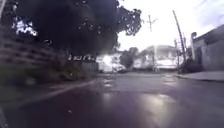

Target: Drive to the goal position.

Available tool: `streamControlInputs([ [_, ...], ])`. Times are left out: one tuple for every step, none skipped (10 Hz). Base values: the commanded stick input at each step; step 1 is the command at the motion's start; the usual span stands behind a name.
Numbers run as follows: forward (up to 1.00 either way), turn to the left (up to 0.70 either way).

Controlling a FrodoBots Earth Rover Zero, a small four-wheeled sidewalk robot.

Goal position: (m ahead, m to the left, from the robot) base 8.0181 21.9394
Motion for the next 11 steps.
streamControlInputs([
  [0.70, -0.35],
  [0.70, -0.35],
  [0.70, -0.35],
  [0.70, -0.35],
  [0.70, -0.35],
  [0.70, -0.33],
  [0.70, 0.00],
  [0.70, 0.00],
  [0.70, 0.00],
  [0.70, 0.00],
  [0.70, 0.00],
])
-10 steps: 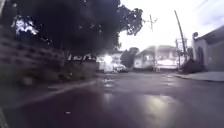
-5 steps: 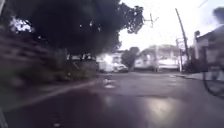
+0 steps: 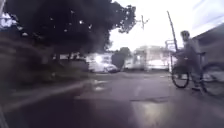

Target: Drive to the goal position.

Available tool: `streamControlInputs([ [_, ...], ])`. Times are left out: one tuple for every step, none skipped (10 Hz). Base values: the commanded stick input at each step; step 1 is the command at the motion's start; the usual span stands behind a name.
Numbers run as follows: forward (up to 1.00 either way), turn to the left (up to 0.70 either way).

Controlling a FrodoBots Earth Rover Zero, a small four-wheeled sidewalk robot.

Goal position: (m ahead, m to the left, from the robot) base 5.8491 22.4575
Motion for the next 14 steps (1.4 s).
streamControlInputs([
  [0.70, 0.00],
  [0.70, 0.00],
  [0.70, 0.00],
  [0.70, 0.00],
  [0.70, 0.00],
  [0.70, 0.00],
  [0.70, 0.00],
  [0.70, 0.00],
  [0.70, 0.00],
  [0.70, 0.00],
  [0.70, 0.00],
  [0.70, 0.00],
  [0.70, 0.00],
  [0.70, -0.15],
])
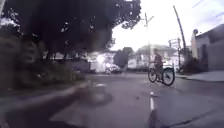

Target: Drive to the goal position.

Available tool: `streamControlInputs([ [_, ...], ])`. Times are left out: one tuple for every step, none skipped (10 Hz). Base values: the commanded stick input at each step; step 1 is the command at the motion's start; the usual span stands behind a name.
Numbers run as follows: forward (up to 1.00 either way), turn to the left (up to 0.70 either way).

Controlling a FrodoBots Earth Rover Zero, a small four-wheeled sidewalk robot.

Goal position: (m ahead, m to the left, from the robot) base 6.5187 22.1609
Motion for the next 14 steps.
streamControlInputs([
  [0.70, -0.34],
  [0.70, -0.35],
  [0.70, -0.35],
  [0.70, -0.35],
  [0.70, -0.35],
  [0.70, -0.35],
  [0.70, -0.17],
  [0.70, 0.00],
  [0.70, 0.00],
  [0.70, 0.00],
  [0.70, 0.00],
  [0.70, 0.00],
  [0.70, 0.00],
  [0.70, 0.00],
])
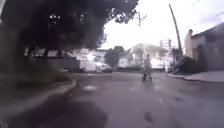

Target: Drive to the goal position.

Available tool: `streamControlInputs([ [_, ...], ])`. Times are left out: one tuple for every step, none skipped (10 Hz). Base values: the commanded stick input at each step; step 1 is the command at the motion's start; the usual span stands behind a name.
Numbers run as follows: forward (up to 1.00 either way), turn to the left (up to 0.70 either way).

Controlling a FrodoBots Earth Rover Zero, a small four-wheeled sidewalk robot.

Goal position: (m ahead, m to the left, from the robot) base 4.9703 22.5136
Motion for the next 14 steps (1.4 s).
streamControlInputs([
  [0.70, 0.00],
  [0.70, 0.00],
  [0.70, 0.00],
  [0.70, 0.00],
  [0.70, 0.00],
  [0.70, 0.00],
  [0.70, 0.00],
  [0.70, 0.00],
  [0.70, 0.00],
  [0.70, 0.00],
  [0.70, 0.00],
  [0.70, 0.00],
  [0.70, 0.00],
  [0.70, 0.00],
])
